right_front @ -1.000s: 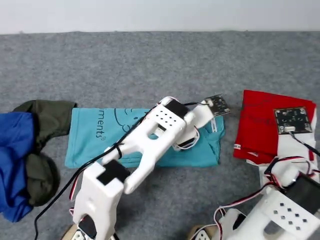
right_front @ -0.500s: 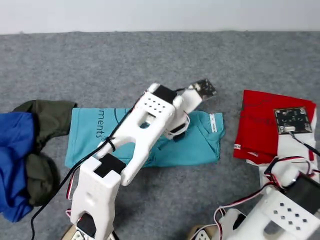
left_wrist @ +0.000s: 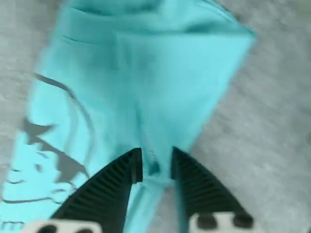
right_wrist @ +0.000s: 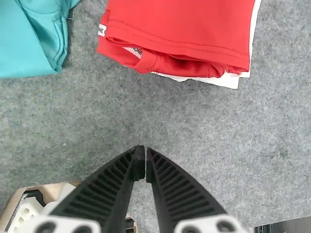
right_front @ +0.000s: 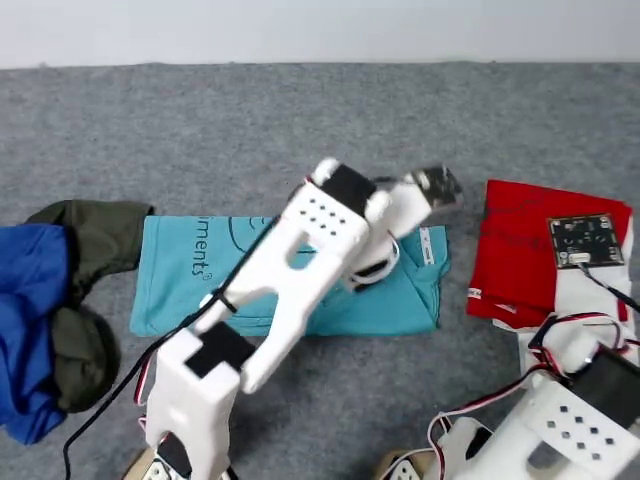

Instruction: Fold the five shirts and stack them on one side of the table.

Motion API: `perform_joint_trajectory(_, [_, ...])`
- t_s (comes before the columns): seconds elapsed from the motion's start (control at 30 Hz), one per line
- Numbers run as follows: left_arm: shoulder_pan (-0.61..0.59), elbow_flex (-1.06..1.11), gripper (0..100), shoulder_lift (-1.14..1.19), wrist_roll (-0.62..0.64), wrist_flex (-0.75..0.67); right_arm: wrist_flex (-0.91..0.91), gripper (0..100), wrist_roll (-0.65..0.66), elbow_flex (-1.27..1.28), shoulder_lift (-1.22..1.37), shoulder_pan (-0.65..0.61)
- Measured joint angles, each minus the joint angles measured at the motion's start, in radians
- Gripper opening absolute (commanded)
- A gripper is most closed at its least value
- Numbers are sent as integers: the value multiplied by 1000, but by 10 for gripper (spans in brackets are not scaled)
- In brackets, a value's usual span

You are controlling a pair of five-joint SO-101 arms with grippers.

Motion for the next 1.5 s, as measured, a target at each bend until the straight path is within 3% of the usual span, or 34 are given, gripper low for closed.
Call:
perform_joint_trajectory(0.17, [-15,183,17,-43,2,-17,0,11,0,0,0,0])
perform_joint_trajectory(0.67, [-218,546,17,-43,-31,-396,0,11,0,0,0,0])
perform_joint_trajectory(0.93, [-199,526,16,-78,-29,-334,0,11,0,0,0,0])
perform_joint_trajectory(1.2, [-215,450,18,-293,11,-249,0,11,0,0,0,0])
perform_joint_trajectory(1.33, [-328,450,19,-358,72,-213,0,11,0,0,0,0])
perform_joint_trajectory(1.5, [-577,450,70,-371,86,-166,0,11,0,0,0,0])
